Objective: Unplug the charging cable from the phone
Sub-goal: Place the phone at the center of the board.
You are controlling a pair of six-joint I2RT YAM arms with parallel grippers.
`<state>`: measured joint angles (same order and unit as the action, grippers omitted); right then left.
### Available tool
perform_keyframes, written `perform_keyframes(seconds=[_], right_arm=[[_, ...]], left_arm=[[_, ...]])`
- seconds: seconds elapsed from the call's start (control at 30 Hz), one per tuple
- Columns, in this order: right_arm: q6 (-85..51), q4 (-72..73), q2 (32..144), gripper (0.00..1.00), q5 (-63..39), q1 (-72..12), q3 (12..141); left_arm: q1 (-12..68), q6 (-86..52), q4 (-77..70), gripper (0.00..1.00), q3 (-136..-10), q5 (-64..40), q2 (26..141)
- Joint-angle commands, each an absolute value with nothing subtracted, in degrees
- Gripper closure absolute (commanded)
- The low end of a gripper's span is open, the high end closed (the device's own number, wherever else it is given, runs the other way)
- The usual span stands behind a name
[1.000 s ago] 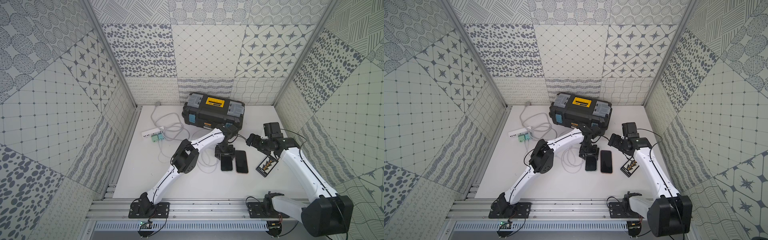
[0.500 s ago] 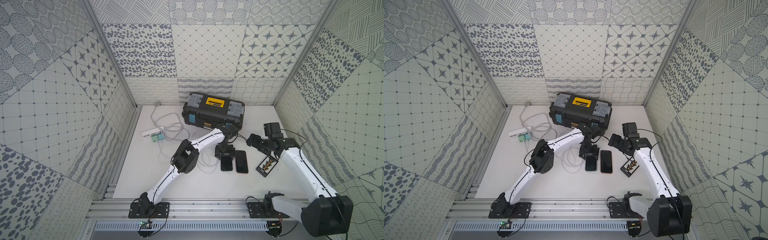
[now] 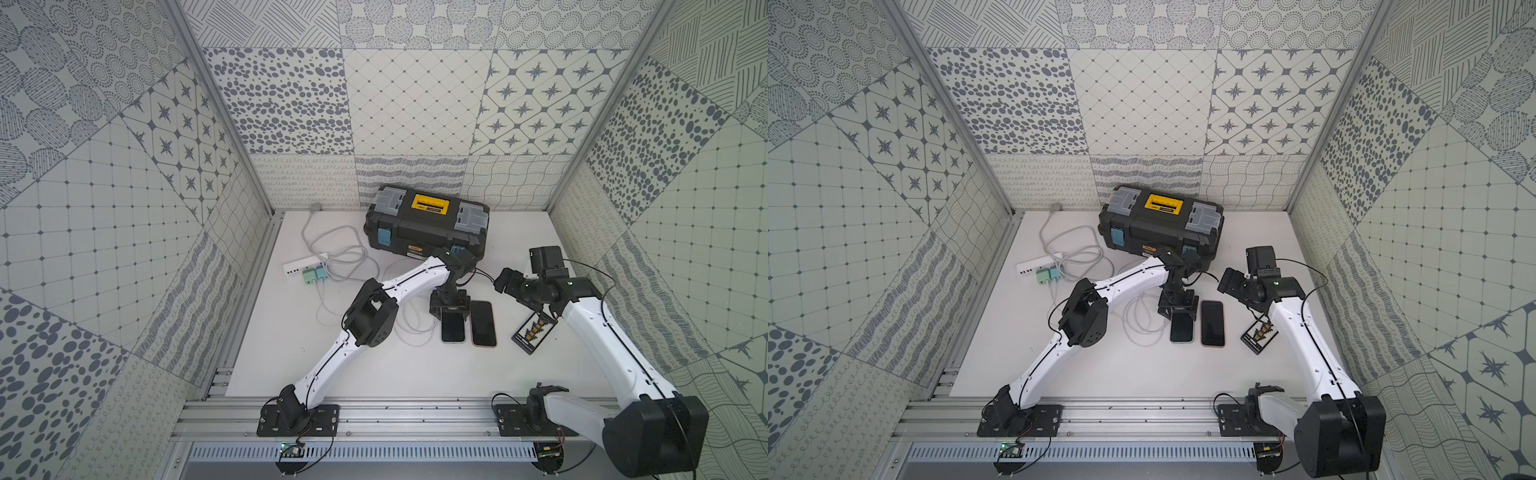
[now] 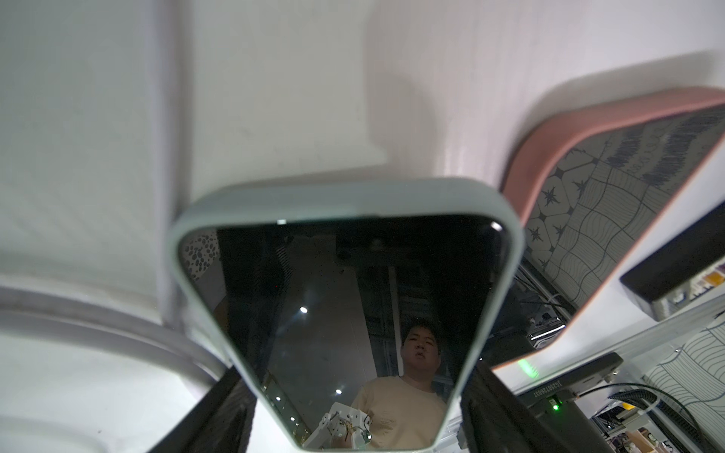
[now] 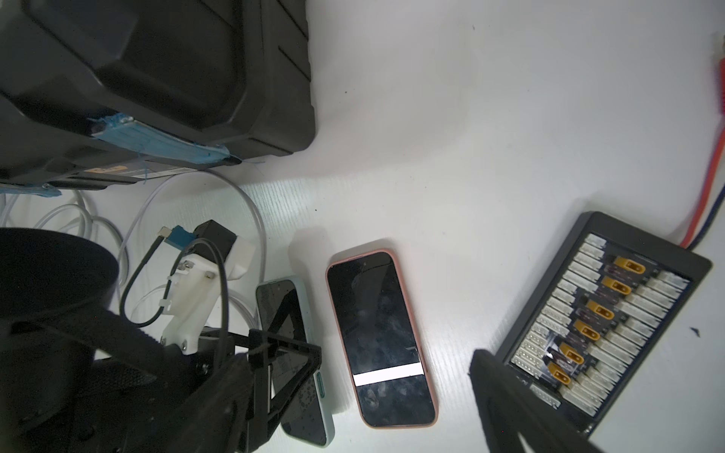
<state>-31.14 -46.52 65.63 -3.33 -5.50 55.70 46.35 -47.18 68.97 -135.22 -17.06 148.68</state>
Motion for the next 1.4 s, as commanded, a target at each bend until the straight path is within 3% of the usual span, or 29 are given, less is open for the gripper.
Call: perform_keyframes(seconds=[0.0,0.23,0.3,0.77,1.37], right_arm=[[-31.4,-45.4,65.5,0.1,-2.8,-5.3,55.1],[-31.6,-45.1,66.2,0.1,-3.0,-5.3,55.5],[-31.6,-45.1,66.3,0.1,-2.9,-5.3,55.6],[-31.6,-44.9,67.7,0.1,-3.1,-5.2,56.9],[-32.9,-44.0,72.6,0.1,-4.6,-6.7,61.4]], left_arm=[[46.8,-45.5,70.5,0.27,-135.1,-18.6,150.0],[46.8,-45.5,70.1,0.22,-135.1,-19.0,149.9],[46.8,-45.3,69.7,0.15,-135.0,-19.5,149.9],[46.5,-44.6,70.0,0.18,-135.0,-18.5,147.7],[39.3,-42.6,66.5,0.19,-127.5,-13.4,131.1]])
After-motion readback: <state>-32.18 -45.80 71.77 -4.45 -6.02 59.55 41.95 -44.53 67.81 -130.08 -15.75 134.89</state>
